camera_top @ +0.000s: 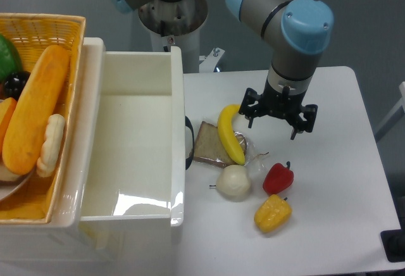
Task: Pick up the pear
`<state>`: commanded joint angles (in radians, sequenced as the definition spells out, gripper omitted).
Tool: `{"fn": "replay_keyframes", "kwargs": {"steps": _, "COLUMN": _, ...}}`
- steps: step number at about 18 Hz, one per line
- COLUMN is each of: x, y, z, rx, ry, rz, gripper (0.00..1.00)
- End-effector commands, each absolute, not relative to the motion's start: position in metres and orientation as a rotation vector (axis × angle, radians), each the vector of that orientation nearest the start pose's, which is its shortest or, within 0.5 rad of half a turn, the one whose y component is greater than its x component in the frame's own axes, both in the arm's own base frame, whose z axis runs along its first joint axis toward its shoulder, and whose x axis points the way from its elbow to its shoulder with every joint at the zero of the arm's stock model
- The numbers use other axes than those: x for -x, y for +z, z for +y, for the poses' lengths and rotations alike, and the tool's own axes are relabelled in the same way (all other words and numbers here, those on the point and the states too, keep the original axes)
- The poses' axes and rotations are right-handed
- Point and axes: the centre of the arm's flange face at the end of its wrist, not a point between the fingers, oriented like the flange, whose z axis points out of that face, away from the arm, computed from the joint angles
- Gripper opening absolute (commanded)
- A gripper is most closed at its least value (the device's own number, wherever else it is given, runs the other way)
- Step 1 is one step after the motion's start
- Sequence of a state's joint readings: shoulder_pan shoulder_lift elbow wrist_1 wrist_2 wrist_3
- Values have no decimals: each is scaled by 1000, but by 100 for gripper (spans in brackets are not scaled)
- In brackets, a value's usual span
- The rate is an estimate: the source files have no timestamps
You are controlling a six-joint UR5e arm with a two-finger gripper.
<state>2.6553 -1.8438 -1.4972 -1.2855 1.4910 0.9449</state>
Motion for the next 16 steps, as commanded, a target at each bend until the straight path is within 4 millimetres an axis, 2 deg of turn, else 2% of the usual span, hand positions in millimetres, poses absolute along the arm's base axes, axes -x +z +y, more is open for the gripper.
{"fn": "replay_keyframes", "kwargs": {"steps": 9, "x": 470, "y": 401, "z": 411, "rx": 3017, "ry": 45, "rz": -210, "gripper": 100}}
{"fn": "replay_keyframes", "kwargs": {"steps": 11, "x": 471, "y": 396, "z": 412, "rx": 3020, "ry": 39, "rz": -208, "gripper": 100}}
{"fn": "replay_keyframes", "kwargs": {"steps": 16, "x": 473, "y": 366, "z": 420, "rx": 3030, "ry": 9, "rz": -213, "gripper": 100}}
